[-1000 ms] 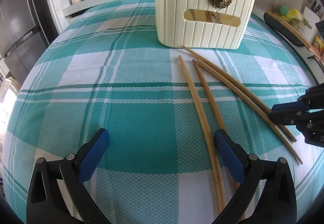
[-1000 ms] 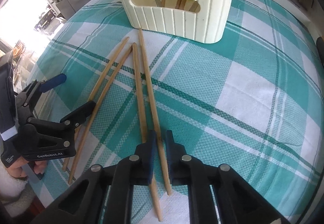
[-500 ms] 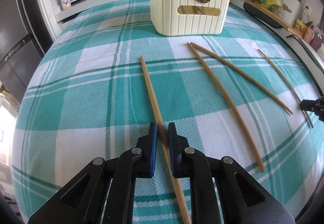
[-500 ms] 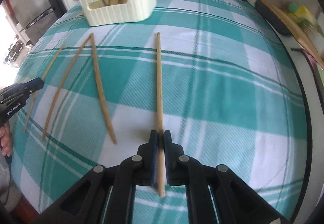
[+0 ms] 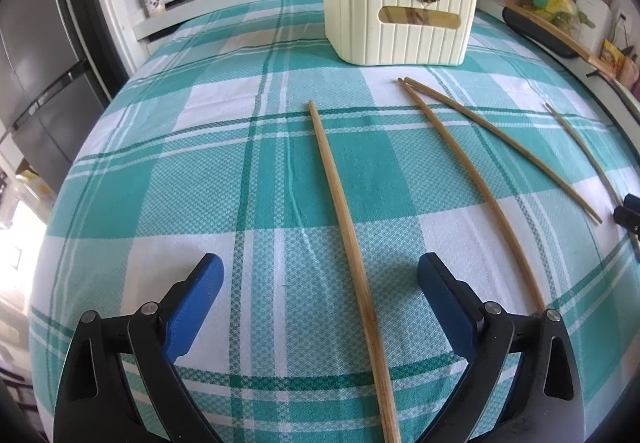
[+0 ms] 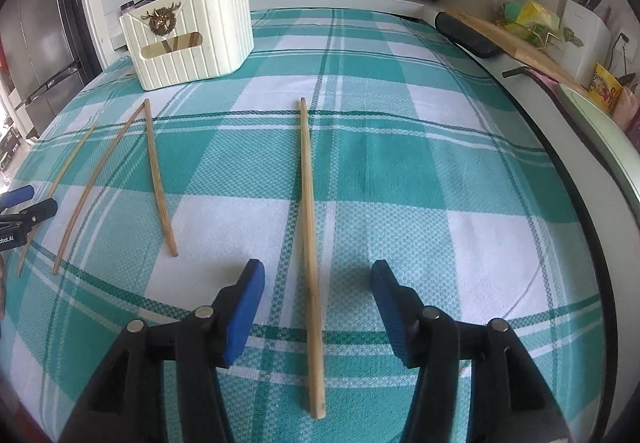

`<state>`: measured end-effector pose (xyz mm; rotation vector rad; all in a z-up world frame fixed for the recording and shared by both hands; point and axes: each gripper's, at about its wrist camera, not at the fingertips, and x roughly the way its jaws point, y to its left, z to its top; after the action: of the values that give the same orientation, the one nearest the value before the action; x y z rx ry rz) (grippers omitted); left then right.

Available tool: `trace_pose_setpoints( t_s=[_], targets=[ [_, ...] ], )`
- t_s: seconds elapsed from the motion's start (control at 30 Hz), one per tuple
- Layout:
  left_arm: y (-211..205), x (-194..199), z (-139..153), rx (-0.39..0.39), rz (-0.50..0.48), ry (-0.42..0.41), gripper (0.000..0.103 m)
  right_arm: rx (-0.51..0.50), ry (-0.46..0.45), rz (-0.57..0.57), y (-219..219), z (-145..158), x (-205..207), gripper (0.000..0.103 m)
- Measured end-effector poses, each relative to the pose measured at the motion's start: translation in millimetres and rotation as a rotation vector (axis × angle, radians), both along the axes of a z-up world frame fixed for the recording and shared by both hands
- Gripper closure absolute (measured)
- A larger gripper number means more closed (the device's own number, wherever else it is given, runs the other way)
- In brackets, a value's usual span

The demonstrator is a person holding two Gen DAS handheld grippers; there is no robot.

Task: Organize utensils

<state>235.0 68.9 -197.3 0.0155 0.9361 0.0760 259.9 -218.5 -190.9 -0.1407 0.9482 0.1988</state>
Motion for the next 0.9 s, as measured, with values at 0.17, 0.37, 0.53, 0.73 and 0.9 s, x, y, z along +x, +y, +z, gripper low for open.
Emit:
trace_pose_setpoints(
  t_s=[0.17,0.37,0.53,0.73,0.9],
  targets=[
    [3,0,0,-0.016,0.001,0.004,0.004,0.000,-0.014,-0.003,-1,-1,-4,0.046],
    [9,19,1,-0.057,-0.075,0.074,0.006,-0.027,0.191,0.064,2,7,25,0.046],
    [9,63,2,-0.057,-0.138,0.099,0.010,-0.055,0.288,0.171,29,5,70,0.048],
    [7,110,9,-0.066,-0.159,0.083,0.069,-0.052,0.250,0.128,62,3,141,0.079],
    [11,107,19,-0.094,-0.143,0.038,0.099,0.076,0.209,0.051,53,8,166,0.097]
  ],
)
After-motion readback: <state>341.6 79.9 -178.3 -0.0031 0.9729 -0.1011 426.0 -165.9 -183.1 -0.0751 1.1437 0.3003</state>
